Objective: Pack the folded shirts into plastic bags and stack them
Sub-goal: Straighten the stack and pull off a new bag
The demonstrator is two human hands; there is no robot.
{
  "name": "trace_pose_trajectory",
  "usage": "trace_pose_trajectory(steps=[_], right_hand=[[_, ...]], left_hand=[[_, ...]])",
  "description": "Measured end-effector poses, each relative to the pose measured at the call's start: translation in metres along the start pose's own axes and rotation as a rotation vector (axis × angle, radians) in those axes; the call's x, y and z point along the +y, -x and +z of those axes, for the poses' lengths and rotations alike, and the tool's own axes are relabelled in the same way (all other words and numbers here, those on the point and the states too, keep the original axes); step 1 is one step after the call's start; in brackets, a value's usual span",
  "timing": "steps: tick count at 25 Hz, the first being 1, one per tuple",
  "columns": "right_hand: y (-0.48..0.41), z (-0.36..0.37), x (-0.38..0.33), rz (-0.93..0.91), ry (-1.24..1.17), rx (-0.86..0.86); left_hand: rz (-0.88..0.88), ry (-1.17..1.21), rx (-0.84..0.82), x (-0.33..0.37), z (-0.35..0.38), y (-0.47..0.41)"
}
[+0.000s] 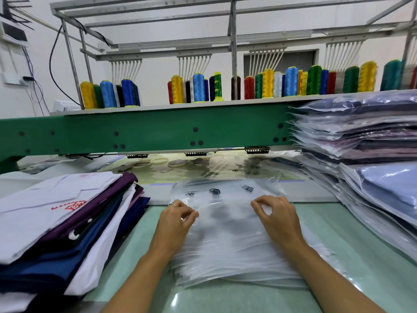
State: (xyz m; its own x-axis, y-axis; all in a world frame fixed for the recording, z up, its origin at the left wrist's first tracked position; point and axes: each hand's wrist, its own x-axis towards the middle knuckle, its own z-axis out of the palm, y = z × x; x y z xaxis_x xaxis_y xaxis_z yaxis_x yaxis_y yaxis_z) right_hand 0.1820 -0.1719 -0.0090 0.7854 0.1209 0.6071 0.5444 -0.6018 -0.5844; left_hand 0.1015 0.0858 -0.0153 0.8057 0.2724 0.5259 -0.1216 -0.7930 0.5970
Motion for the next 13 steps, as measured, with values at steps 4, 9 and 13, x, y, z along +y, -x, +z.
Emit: trace_pose_trajectory(steps=[4,9,13], right_hand=[[-0.0004,0.0002,0.0017,0.044,-0.016,0.032],[-0.0004,0.0007,0.0028,0.071,0.065,0.04],[0.0015,0.0013,0.0007,-0.005,0.128,0.009]], left_hand=[[-0.05,0.076,0.013,0.0004,-0.0002,0.0006],[-0.066,0.033,0.067,0.003,0.0028,0.0014],[-0.066,0.074,0.073,0.0033,0.0026,0.004]])
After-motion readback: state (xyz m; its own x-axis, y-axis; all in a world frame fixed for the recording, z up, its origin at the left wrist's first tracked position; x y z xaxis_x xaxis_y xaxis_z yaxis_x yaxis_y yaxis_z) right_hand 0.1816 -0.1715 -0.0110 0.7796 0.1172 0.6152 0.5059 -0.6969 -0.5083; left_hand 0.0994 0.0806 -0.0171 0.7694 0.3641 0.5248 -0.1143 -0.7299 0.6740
